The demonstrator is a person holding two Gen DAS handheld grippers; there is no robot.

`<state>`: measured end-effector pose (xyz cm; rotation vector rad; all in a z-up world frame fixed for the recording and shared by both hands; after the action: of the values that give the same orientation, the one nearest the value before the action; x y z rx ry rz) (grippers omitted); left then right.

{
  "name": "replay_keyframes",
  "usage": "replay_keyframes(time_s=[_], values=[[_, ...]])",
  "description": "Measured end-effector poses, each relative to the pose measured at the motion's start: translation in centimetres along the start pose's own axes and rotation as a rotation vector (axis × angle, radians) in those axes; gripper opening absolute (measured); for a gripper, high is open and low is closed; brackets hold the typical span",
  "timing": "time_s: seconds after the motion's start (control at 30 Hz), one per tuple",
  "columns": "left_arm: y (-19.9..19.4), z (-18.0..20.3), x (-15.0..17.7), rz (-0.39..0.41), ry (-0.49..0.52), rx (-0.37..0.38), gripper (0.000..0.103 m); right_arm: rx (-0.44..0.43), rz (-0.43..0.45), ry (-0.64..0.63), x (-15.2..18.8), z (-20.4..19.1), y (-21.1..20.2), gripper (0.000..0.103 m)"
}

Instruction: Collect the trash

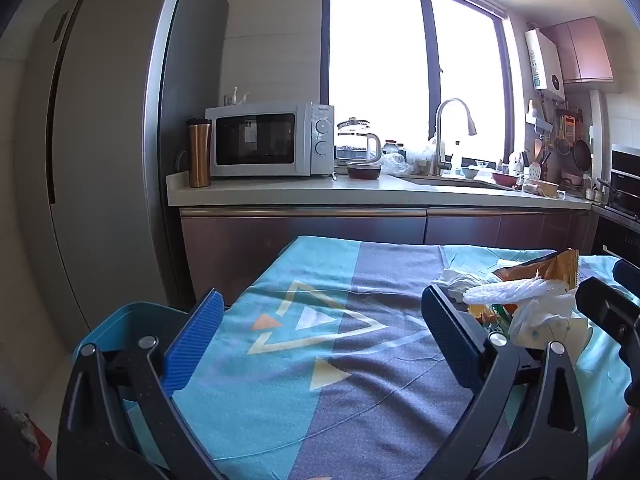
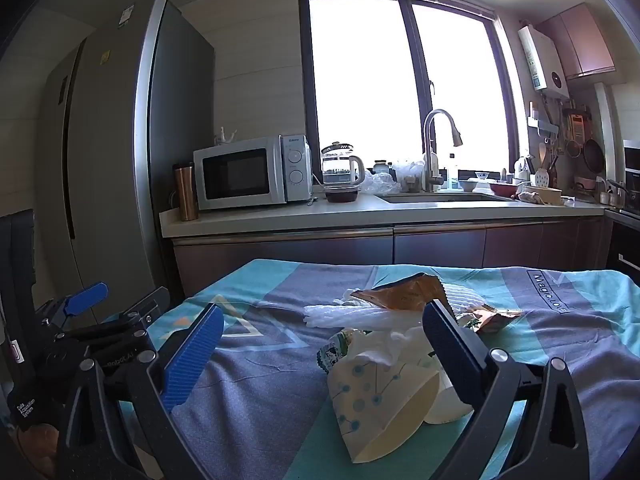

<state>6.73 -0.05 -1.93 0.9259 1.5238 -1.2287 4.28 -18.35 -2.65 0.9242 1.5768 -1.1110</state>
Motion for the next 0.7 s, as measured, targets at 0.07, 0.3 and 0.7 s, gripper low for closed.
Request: replay_keyframes(time_s=[0.07,0.3,0.7], values=[[0.00,0.00,-0.01,0.003,0.000,-0.001,0.097,-0.001,-0.005,0.006,0.04,0.04,0.04,0.096],[0.03,0.42,0.07,0.001,-0.001,-0.004,0.097,-0.001,-0.004,0.006,0.04,0.08,0.02,0.096],[-0.11,0.14,0.18,0.000,-0.009,-0.001,0.097,-0.001,-0.001,0.006,-0.03,0.23,-0.01,0.096]])
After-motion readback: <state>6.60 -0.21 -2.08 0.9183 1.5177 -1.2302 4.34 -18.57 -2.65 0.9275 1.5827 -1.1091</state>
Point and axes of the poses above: each gripper's, at about its wrist camera, not at the fingertips, and y roughly the way its jaws point, z to its right, x to its underside, the point moved 7 cm from there along y, roughly the way its jaws point, and after that the axes turned 12 degrees about -x, right-handed, at the moved point
